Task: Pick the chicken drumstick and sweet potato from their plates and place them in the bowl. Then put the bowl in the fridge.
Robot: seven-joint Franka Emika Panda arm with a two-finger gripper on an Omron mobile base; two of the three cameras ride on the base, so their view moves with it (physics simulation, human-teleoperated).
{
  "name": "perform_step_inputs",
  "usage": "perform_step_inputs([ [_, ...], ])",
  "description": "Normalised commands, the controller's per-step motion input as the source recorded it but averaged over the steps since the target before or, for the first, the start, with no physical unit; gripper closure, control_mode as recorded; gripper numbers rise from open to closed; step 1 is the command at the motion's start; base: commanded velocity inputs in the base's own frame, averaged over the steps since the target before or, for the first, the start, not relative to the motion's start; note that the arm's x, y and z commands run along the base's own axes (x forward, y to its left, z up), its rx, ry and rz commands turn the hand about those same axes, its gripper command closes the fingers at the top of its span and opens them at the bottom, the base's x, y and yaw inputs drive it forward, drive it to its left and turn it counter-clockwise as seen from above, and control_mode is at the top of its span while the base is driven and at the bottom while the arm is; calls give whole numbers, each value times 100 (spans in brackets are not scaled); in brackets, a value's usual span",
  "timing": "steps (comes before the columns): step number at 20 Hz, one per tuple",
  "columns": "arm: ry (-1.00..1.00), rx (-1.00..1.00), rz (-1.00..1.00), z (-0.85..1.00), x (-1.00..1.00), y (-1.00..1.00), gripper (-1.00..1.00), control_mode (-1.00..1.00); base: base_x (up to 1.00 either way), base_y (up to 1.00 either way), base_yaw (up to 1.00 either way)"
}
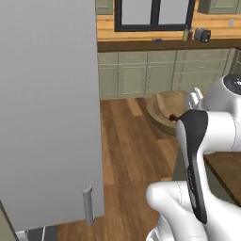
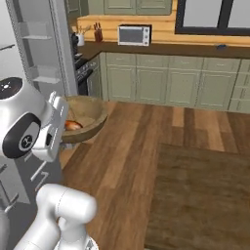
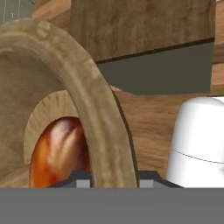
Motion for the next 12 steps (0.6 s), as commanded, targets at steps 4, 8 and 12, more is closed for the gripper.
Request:
perform_step_inputs([
  [4,0,0,0,0,0,0,100,100,91,34,-4],
  [8,0,0,0,0,0,0,100,100,47,-11,0],
  [12,0,0,0,0,0,0,100,100,57,-9,0],
])
